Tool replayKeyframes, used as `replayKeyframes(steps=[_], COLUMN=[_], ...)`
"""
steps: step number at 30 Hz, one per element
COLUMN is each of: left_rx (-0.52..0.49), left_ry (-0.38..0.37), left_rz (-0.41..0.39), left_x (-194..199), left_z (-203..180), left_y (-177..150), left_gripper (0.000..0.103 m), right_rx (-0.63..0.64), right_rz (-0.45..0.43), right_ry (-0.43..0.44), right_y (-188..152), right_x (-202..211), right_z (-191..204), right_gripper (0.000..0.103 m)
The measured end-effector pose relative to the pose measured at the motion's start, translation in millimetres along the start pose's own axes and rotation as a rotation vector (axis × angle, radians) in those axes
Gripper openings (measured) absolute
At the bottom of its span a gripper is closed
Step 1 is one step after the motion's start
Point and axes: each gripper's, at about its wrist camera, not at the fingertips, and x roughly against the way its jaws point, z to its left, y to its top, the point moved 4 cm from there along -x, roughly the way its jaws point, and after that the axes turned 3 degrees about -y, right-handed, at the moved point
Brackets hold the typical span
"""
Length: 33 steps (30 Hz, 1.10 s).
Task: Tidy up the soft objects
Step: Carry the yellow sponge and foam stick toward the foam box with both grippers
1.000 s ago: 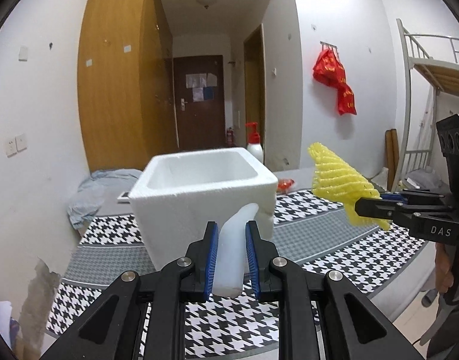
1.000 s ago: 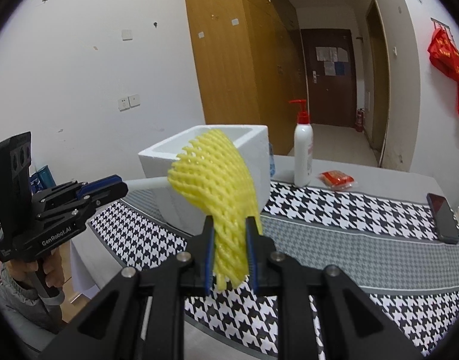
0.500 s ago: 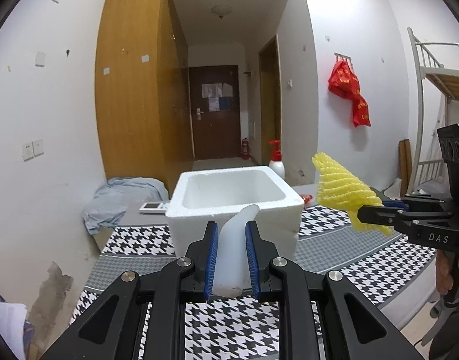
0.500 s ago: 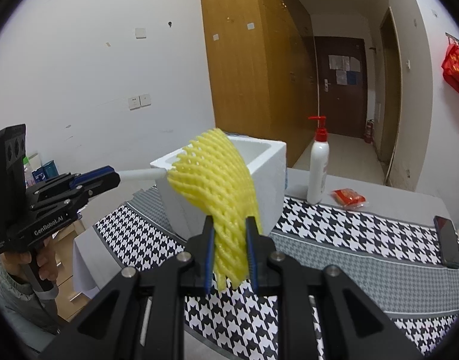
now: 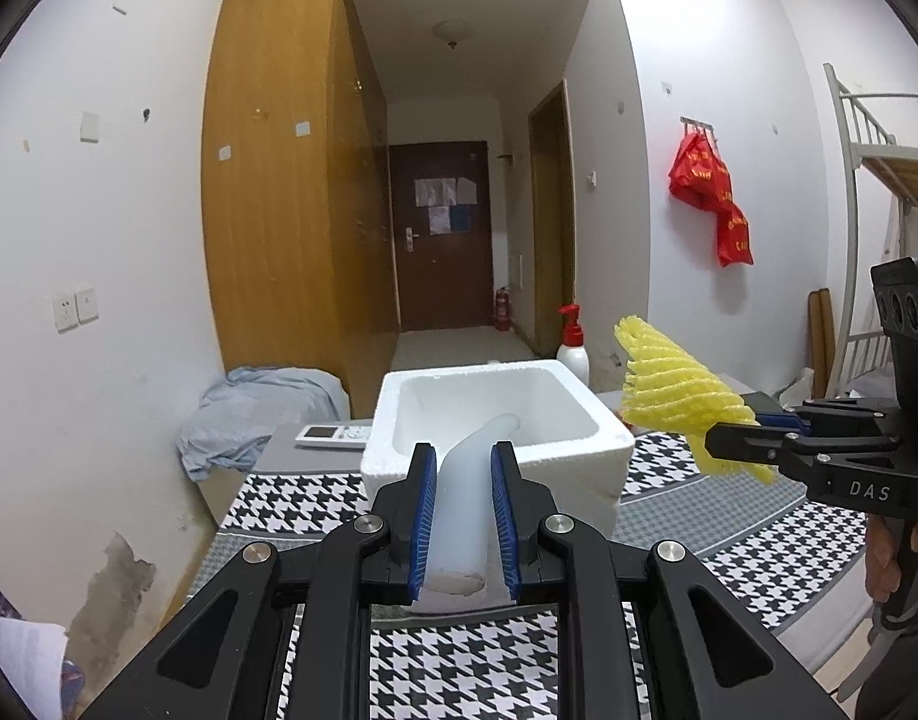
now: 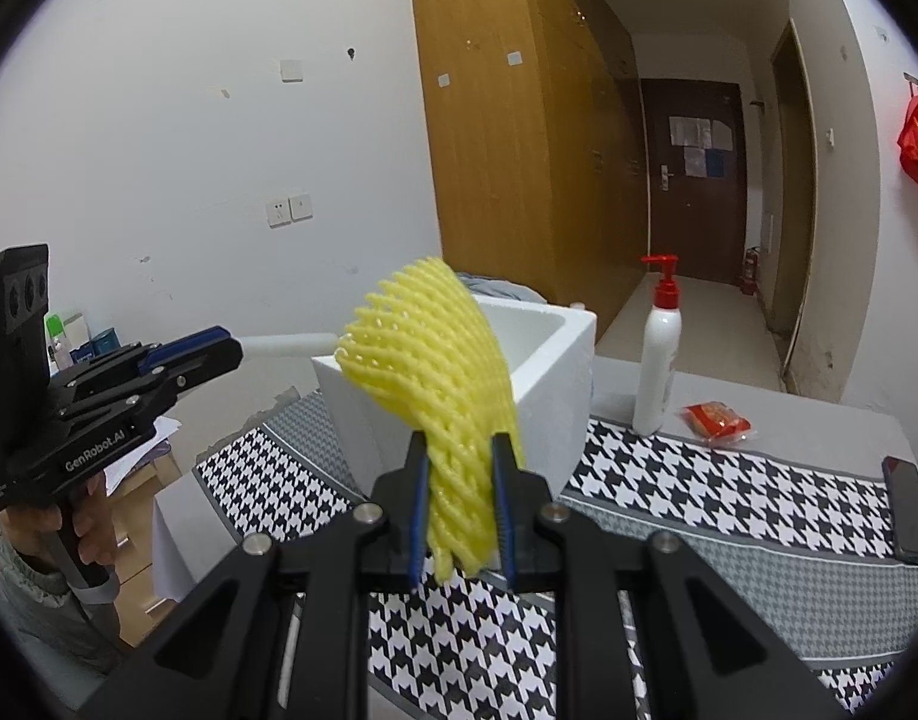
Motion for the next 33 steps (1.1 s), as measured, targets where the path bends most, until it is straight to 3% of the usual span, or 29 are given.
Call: replayKeyframes(steps=[13, 15, 25, 33], left_rx=[0.002, -0.007, -0.004, 0.009], left_ry=[-0.025, -0.034, -0.083, -0.08], left_rz=[-0.021, -0.015, 0.016, 0.022], left_x=[-19, -26, -47, -49], left_z=[6, 6, 3, 10], left_y=[17, 18, 15, 14], left_gripper=[0.019, 0.008, 0.008, 0.008], right_rx=[-0.001, -0.003, -0.022, -0.009], right_rz=[-0.013, -0.013, -0.004, 0.012], right_ry=[0.001, -0.003, -0.03, -0.04], right_y=[13, 13, 16, 24], right_x=[-15, -17, -21, -30], right_z=[-3, -4, -11, -6], right_gripper=[0.022, 0.022, 0.022, 0.022])
